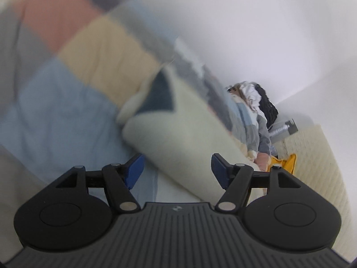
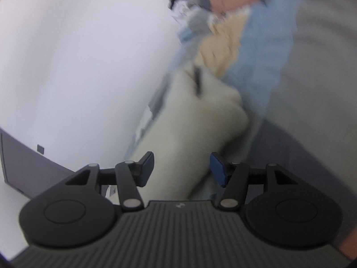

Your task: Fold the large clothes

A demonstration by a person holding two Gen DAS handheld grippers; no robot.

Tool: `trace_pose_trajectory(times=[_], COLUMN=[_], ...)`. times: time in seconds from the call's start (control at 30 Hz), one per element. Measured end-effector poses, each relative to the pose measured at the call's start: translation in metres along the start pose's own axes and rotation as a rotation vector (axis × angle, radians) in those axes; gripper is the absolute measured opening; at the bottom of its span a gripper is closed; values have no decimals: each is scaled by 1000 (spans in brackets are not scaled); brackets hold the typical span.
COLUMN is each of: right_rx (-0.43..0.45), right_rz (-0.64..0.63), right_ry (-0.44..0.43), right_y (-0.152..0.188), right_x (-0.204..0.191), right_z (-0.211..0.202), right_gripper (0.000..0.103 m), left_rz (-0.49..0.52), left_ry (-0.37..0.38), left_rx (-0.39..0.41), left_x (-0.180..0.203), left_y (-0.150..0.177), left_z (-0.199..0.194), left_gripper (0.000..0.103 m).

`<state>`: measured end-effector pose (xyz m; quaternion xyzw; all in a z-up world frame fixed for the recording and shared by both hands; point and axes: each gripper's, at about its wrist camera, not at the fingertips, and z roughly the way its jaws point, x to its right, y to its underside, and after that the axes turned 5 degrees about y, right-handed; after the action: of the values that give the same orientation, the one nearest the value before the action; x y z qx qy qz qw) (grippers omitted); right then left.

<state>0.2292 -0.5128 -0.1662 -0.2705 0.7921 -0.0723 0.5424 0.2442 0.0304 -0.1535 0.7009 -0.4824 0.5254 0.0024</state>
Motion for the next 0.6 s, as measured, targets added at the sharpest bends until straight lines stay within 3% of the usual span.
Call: trace_pose_trajectory(times=[0.1, 0.2, 0.3, 0.5, 0.6], right_rx=[65, 115, 150, 171, 174], right_rz=[-12, -55, -134, -324, -419], right_ry=[-56, -118, -156, -212, -219], right_y=[-17, -31, -36, -17, 5], right_x=[-26, -63, -104, -172, -192], right_z=[-35, -71, -105, -158, -186], right_gripper=[59, 59, 59, 59, 59], left_rz=[114, 234, 316, 525, 609], left_ry=[0, 9, 24, -22, 4], left_rx=[40, 90, 133, 185, 187], left_x=[41, 84, 117, 171, 190], left_y=[-7, -8, -4, 24, 45], left_z=[-39, -79, -116, -172, -195], left_gripper=[72, 82, 82, 87, 89])
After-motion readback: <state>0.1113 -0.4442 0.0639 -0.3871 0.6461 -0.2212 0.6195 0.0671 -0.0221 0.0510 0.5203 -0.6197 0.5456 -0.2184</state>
